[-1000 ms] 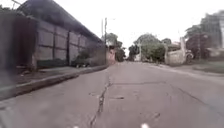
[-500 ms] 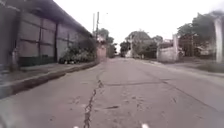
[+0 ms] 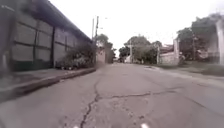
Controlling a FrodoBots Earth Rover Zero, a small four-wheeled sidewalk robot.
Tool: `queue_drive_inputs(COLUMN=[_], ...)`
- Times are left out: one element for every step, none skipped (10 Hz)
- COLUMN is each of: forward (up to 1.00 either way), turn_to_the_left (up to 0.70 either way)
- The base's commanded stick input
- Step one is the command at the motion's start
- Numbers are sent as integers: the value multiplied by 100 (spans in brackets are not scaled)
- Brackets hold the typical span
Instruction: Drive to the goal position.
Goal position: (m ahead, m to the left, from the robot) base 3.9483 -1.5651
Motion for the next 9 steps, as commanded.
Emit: queue_drive_inputs(forward=[100,100,100,100,100,100,100,100,100], turn_to_the_left=[8,-17,-37,-10,2,2,2,2,2])
